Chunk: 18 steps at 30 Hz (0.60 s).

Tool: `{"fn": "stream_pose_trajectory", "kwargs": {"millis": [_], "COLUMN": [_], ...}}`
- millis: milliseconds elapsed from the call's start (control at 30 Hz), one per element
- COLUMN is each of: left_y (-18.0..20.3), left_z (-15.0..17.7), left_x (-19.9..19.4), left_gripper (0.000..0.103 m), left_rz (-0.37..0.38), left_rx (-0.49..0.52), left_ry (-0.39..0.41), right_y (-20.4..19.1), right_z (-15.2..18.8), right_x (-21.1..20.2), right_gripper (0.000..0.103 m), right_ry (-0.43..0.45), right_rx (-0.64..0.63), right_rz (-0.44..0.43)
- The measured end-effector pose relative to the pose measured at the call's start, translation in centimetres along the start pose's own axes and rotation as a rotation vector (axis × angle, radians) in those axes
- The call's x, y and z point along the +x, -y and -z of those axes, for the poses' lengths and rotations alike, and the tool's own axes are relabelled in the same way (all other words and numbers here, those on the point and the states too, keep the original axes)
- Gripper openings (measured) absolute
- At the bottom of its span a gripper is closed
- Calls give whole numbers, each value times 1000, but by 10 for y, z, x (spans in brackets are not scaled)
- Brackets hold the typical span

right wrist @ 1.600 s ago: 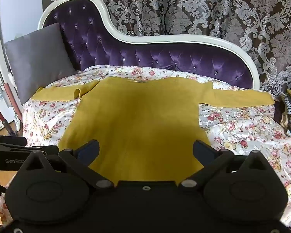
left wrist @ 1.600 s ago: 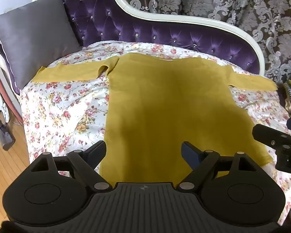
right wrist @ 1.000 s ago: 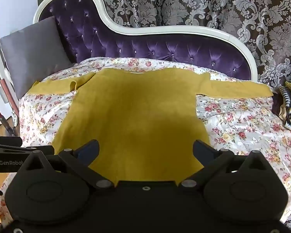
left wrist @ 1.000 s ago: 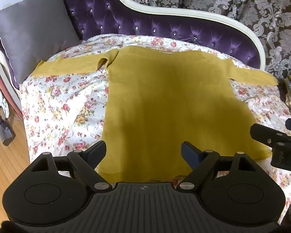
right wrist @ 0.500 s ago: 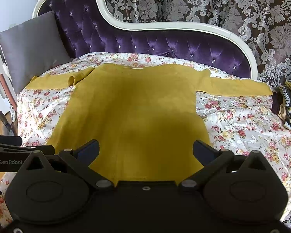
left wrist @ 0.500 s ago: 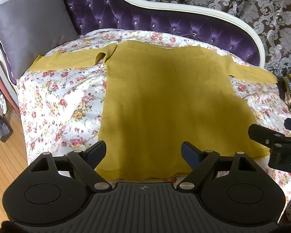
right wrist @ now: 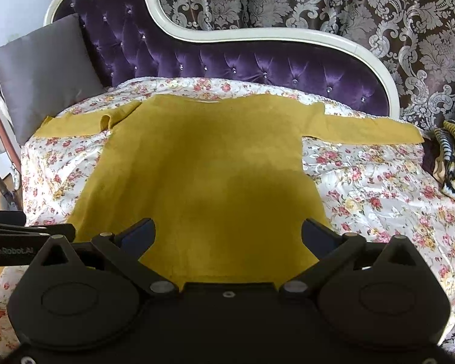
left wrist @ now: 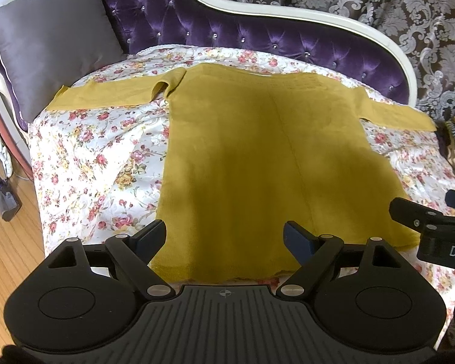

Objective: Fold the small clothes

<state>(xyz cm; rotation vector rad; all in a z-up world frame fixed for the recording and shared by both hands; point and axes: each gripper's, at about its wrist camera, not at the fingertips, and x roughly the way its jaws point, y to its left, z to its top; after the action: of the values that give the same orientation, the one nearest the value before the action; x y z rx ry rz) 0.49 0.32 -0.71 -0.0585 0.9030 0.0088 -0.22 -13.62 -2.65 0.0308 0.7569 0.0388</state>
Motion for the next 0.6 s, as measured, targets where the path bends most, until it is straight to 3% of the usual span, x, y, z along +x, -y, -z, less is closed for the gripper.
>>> {"fn": "stream_pose_trajectory", "kwargs": {"millis": [600], "left_y": [-2], "left_z": [3], "left_x": [3], "left_gripper": [84], "left_rz": [-15], "left_rx": [0], "left_ry": [-3], "right_y": [1], "right_z": [4], "right_x": [12], "right_gripper": [102], "right_ry": [-41], "right_rx": [19], "right_rz": [23]}}
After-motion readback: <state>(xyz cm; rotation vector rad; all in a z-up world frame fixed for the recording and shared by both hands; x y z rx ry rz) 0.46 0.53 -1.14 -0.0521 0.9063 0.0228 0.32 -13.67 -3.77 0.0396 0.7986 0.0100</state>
